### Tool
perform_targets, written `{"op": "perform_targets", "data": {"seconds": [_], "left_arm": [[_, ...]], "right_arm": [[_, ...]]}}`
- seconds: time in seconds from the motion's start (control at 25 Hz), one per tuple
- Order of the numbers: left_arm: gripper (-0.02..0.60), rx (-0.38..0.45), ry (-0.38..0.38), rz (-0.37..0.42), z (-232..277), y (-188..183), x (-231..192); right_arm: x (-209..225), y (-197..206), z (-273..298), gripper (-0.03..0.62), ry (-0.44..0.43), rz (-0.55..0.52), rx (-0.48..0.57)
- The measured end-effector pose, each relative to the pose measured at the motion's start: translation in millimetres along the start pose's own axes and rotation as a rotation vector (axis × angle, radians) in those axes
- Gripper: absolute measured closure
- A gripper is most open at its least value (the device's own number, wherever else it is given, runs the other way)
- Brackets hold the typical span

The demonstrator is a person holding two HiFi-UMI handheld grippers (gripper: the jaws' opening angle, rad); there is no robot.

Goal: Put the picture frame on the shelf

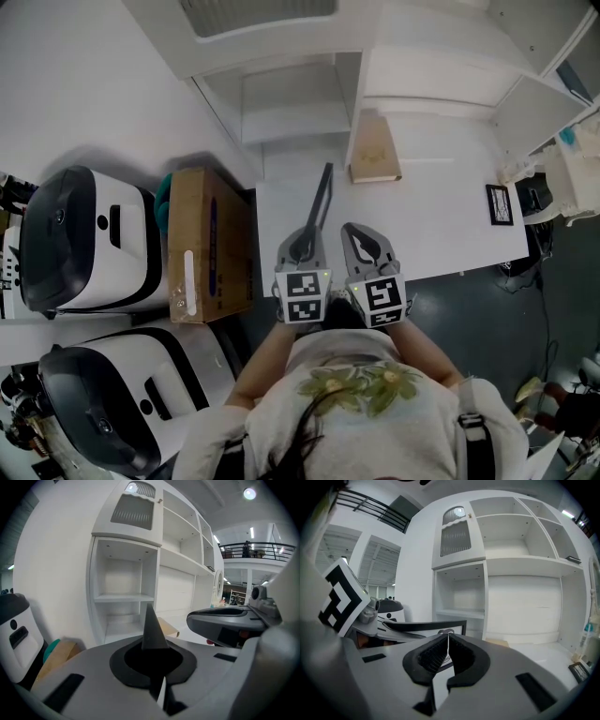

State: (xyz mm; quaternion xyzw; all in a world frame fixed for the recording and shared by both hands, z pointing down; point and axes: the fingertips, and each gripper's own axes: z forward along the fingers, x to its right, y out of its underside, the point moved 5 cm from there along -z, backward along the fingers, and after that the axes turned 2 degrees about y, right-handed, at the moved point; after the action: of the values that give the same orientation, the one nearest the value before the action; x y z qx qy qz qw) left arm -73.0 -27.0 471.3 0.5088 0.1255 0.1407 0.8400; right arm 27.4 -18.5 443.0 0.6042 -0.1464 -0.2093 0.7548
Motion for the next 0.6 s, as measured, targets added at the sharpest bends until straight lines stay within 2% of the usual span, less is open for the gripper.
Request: {"op": "perform_targets", "data": {"seconds": [0.6], "left_arm": [[0.548,-0.02,-0.047,-0.046,58.5,-3.8,-4.3]], "right_arm": [[36.8,2.2,41.5,0.562,-0.077,-0.048,-0.025]]}}
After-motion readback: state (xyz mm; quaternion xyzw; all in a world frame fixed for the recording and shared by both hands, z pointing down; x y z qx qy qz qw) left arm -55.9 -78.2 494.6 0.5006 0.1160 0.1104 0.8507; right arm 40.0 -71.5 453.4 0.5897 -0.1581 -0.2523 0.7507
